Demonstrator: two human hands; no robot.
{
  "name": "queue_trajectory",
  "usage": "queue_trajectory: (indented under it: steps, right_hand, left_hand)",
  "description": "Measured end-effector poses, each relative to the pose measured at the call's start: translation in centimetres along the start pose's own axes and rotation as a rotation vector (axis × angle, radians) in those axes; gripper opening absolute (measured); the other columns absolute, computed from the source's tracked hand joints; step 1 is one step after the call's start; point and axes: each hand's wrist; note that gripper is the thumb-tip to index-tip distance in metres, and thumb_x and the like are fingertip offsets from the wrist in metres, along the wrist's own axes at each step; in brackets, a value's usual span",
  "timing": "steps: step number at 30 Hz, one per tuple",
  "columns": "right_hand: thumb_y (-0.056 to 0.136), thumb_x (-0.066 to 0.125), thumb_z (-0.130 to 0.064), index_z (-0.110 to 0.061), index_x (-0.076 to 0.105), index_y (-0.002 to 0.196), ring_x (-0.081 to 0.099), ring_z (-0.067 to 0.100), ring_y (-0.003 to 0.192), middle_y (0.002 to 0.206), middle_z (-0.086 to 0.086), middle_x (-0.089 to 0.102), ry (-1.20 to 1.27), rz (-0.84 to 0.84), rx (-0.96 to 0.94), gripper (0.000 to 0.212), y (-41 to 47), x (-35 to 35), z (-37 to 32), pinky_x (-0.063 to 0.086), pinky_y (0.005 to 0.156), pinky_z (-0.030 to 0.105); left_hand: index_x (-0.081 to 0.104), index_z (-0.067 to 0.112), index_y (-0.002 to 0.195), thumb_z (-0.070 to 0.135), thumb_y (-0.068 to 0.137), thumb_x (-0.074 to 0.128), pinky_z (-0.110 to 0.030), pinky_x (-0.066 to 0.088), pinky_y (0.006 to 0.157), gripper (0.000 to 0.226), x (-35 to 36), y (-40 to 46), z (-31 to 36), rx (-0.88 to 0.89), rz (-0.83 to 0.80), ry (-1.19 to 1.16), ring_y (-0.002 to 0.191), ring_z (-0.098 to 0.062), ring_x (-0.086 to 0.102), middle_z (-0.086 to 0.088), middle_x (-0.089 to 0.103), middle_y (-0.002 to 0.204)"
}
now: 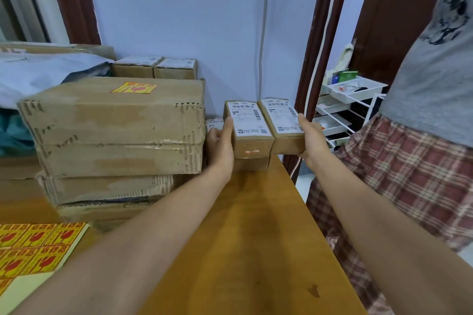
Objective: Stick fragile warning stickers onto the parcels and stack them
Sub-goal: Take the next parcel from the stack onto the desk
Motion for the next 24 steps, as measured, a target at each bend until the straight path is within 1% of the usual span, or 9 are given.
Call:
queue_trajectory:
  steps: [3, 5, 7, 10, 12, 15, 19, 21, 24]
  right_hand:
    - [0.091, 0.061, -0.035, -0.020, 0.043, 0.089, 0.061, 0.030, 0.102, 0.120, 0.015, 0.059, 0.005, -0.025, -0.003, 0.024, -1.8, -1.9, 0.4, 0.050, 0.089, 0.052]
    - [0.091, 0.063, -0.029, -0.020, 0.042, 0.085, 0.061, 0.030, 0.096, 0.117, 0.016, 0.058, -0.011, -0.037, 0.006, 0.023, -3.2, -3.0, 0.7, 0.051, 0.084, 0.052]
    - [0.090, 0.064, -0.028, -0.020, 0.042, 0.084, 0.061, 0.029, 0.093, 0.112, 0.015, 0.060, -0.042, -0.042, 0.023, 0.024, -4.5, -4.0, 1.2, 0.050, 0.083, 0.055]
    - [0.092, 0.062, -0.025, -0.018, 0.043, 0.085, 0.063, 0.022, 0.081, 0.100, 0.008, 0.063, -0.043, -0.046, 0.039, 0.021, -6.3, -5.1, 1.8, 0.052, 0.068, 0.042]
    - [0.093, 0.061, -0.024, -0.019, 0.044, 0.086, 0.063, 0.019, 0.078, 0.096, 0.005, 0.063, -0.046, -0.036, 0.044, 0.018, -7.4, -5.6, 2.2, 0.051, 0.065, 0.037]
    - [0.093, 0.060, -0.025, -0.019, 0.051, 0.097, 0.064, 0.018, 0.078, 0.098, 0.003, 0.065, -0.067, -0.041, 0.054, 0.012, -9.0, -6.2, 2.6, 0.052, 0.064, 0.035]
    - [0.092, 0.061, -0.025, -0.020, 0.055, 0.097, 0.066, 0.021, 0.087, 0.106, 0.005, 0.067, -0.113, -0.001, 0.042, 0.009, -11.1, -6.6, 3.7, 0.053, 0.071, 0.037]
    - [0.092, 0.060, -0.023, -0.019, 0.055, 0.098, 0.065, 0.018, 0.082, 0.101, 0.004, 0.065, -0.112, 0.016, 0.032, 0.009, -12.3, -6.5, 4.1, 0.051, 0.066, 0.033]
    - [0.093, 0.059, -0.023, -0.018, 0.054, 0.106, 0.064, 0.016, 0.082, 0.101, 0.003, 0.064, -0.090, 0.019, 0.043, 0.015, -14.4, -6.6, 4.9, 0.050, 0.064, 0.031]
  left_hand:
    - [0.058, 0.007, 0.097, 0.050, 0.084, 0.062, -0.042, 0.052, 0.089, 0.046, 0.0, -1.1, 0.3, -0.079, -0.048, -0.039, 0.090, -0.024, 0.067, -0.007, 0.070, 0.096]
    - [0.053, 0.015, 0.096, 0.044, 0.084, 0.067, -0.038, 0.054, 0.083, 0.035, 0.0, -2.2, 0.5, -0.176, -0.096, -0.103, 0.087, -0.022, 0.067, -0.004, 0.069, 0.095]
    - [0.043, 0.020, 0.105, 0.037, 0.082, 0.071, -0.035, 0.053, 0.076, 0.040, -0.2, -3.4, 0.5, -0.233, -0.129, -0.133, 0.084, -0.017, 0.065, 0.001, 0.065, 0.094]
    - [0.030, 0.021, 0.110, 0.032, 0.082, 0.072, -0.034, 0.052, 0.071, 0.051, -0.7, -5.0, -0.1, -0.259, -0.161, -0.078, 0.084, -0.018, 0.062, -0.003, 0.061, 0.101]
    - [0.028, 0.023, 0.120, 0.028, 0.085, 0.069, -0.031, 0.047, 0.061, 0.054, -1.2, -5.9, -0.7, -0.265, -0.185, -0.082, 0.085, -0.016, 0.059, -0.005, 0.058, 0.111]
    - [0.024, 0.029, 0.136, 0.029, 0.085, 0.068, -0.031, 0.048, 0.065, 0.067, -2.2, -7.0, -1.8, -0.240, -0.204, -0.090, 0.098, -0.020, 0.058, -0.005, 0.051, 0.128]
    - [0.037, 0.033, 0.127, 0.035, 0.076, 0.071, -0.047, 0.051, 0.090, 0.061, -3.8, -8.5, -2.8, -0.204, -0.236, -0.065, 0.107, -0.026, 0.059, -0.009, 0.051, 0.130]
    - [0.043, 0.030, 0.121, 0.030, 0.083, 0.068, -0.044, 0.053, 0.088, 0.046, -4.5, -9.2, -3.2, -0.186, -0.241, -0.073, 0.103, -0.025, 0.062, -0.009, 0.056, 0.125]
    - [0.048, 0.023, 0.120, 0.025, 0.088, 0.065, -0.036, 0.054, 0.072, 0.036, -5.7, -10.2, -3.8, -0.195, -0.218, -0.097, 0.090, -0.022, 0.065, -0.008, 0.064, 0.108]
Point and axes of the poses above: each hand's wrist, its own y-axis towards the middle knuckle, its own x-axis out of the palm, z = x × y
